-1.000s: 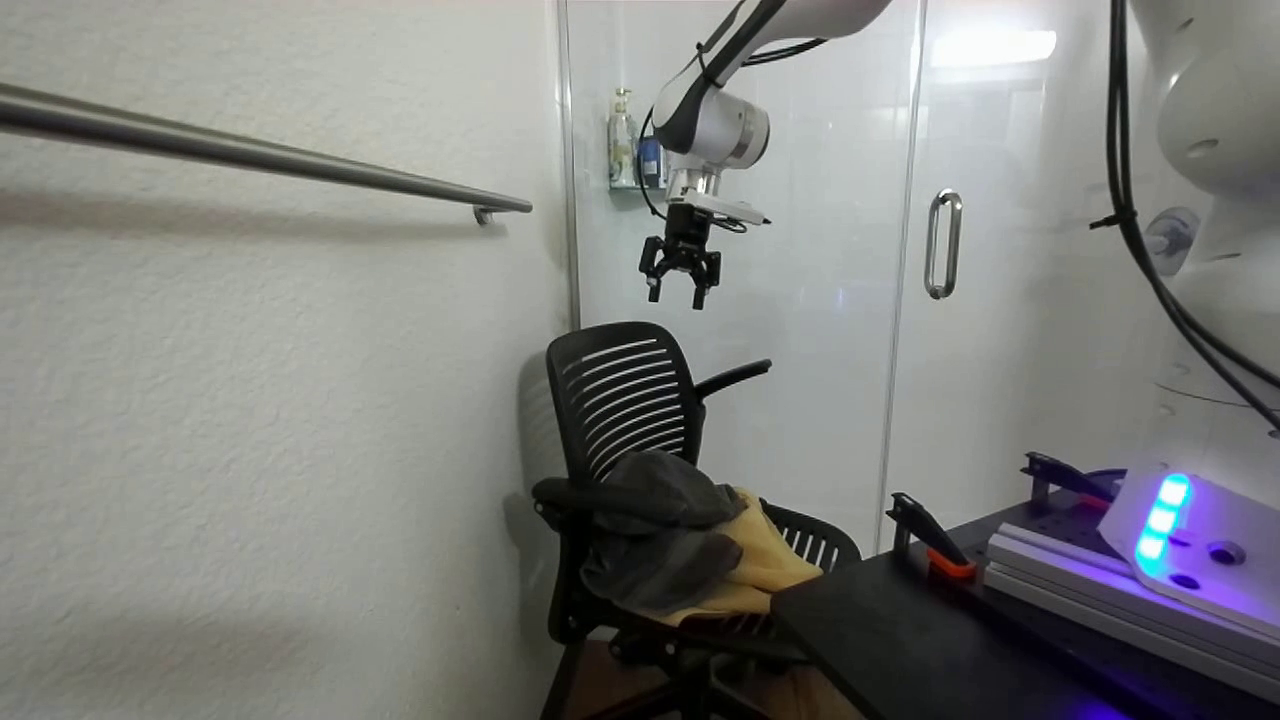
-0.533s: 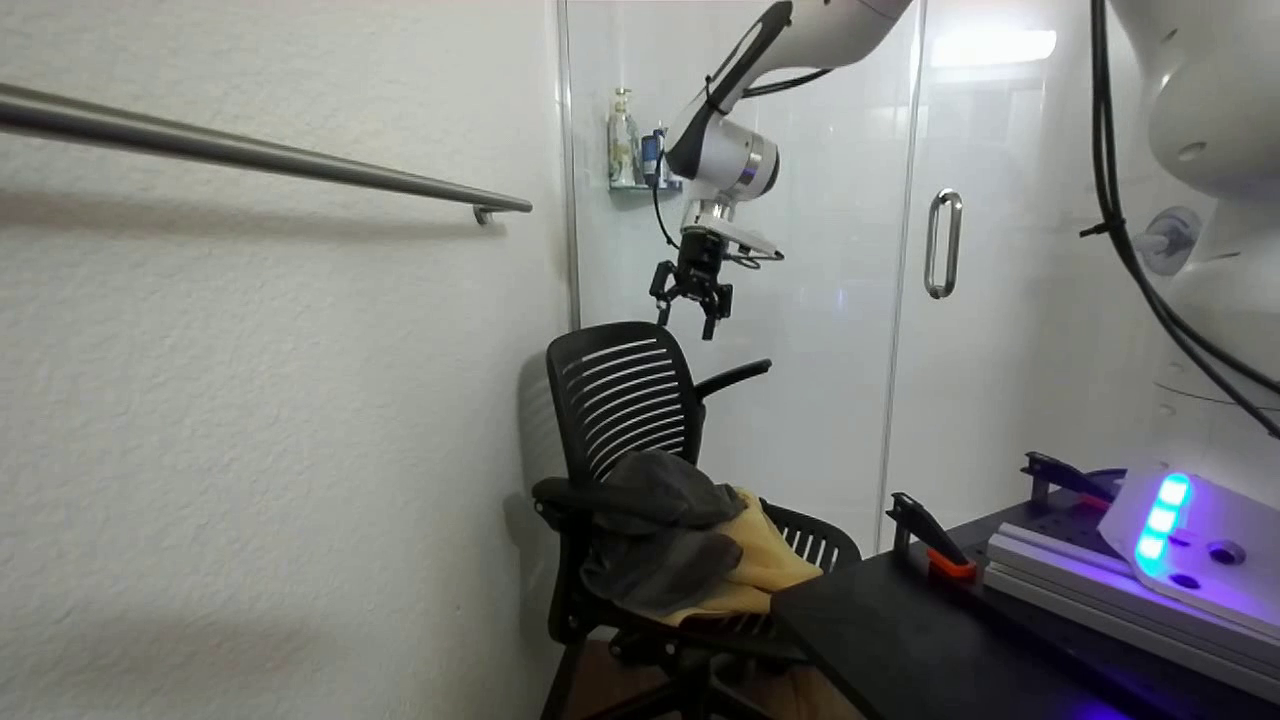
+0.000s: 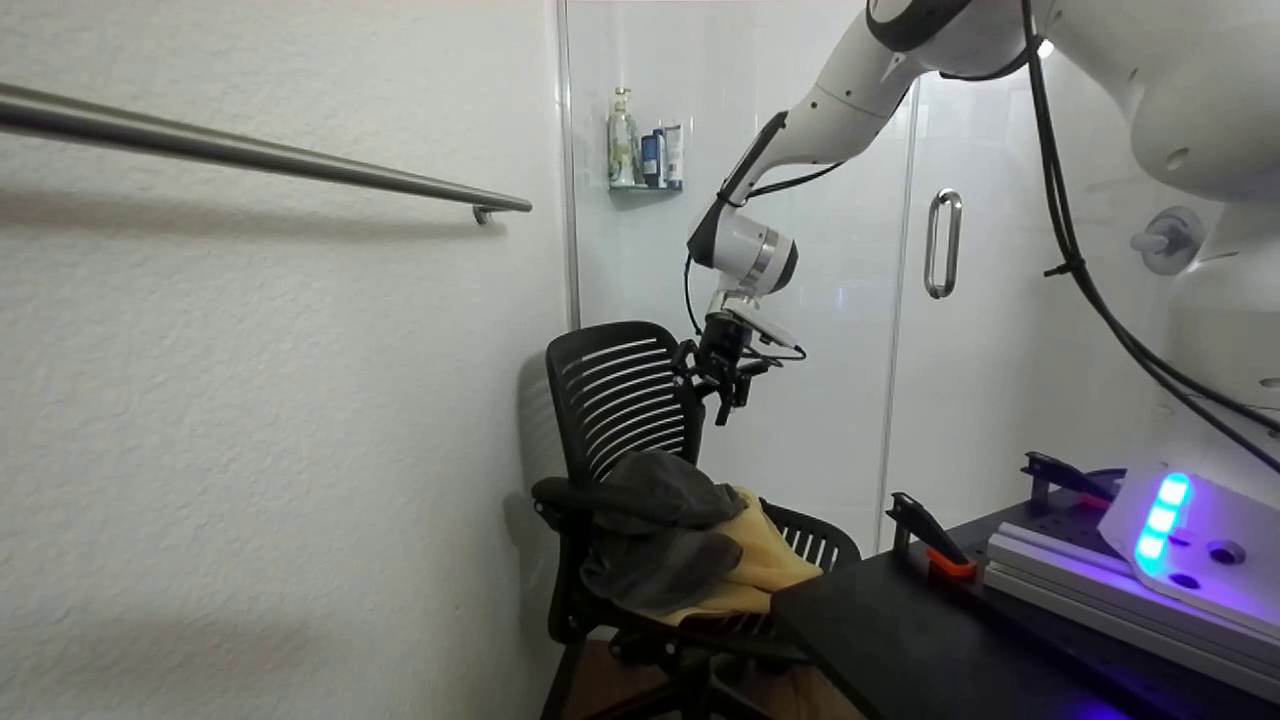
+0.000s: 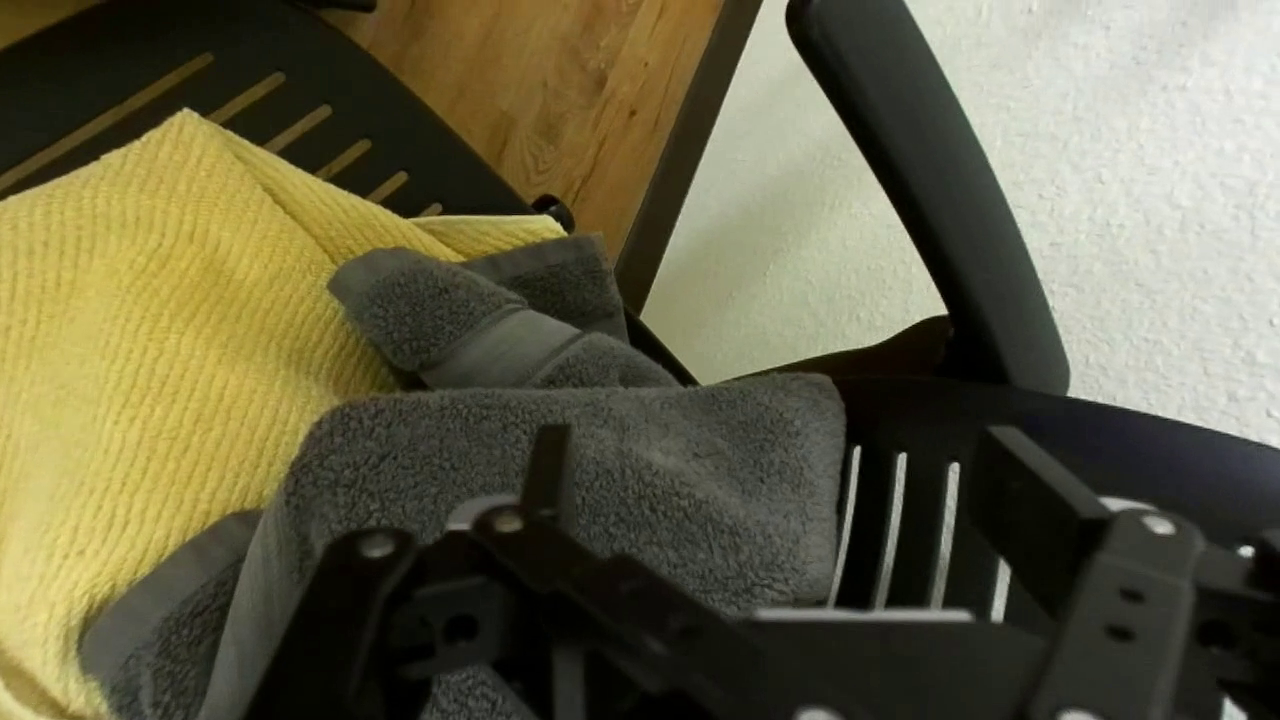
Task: Pick up the towels and place them on the top rail
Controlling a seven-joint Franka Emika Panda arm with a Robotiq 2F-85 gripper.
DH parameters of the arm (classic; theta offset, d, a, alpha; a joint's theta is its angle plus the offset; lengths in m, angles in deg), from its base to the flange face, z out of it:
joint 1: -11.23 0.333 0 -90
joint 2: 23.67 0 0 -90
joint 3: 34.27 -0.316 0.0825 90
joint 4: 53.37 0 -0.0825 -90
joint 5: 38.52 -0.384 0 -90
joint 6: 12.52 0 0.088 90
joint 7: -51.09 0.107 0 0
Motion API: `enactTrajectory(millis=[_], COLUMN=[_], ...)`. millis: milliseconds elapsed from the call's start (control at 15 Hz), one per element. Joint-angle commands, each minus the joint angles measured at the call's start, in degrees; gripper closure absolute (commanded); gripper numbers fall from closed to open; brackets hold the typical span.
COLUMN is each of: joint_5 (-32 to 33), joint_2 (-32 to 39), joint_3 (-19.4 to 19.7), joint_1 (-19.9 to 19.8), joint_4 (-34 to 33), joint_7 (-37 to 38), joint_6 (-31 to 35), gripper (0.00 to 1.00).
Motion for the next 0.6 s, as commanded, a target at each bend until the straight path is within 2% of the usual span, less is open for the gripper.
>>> enactTrajectory(millis=[0, 133, 400, 533], joint_5=[-2.7, -1.8, -0.6, 2.6], joint_2=[4.7, 4.8, 4.9, 6.6], joint_3=[-3.1, -2.6, -2.6, -0.2], joint_1=[-1.8, -0.5, -0.7, 1.6], joint_4=[-2.8, -2.1, -2.2, -3.1], joint_7=[-4.1, -2.1, -1.8, 1.4], joint_6=[2.2, 3.6, 2.2, 3.6], gripper=[0.00, 0.00, 0.00, 0.00])
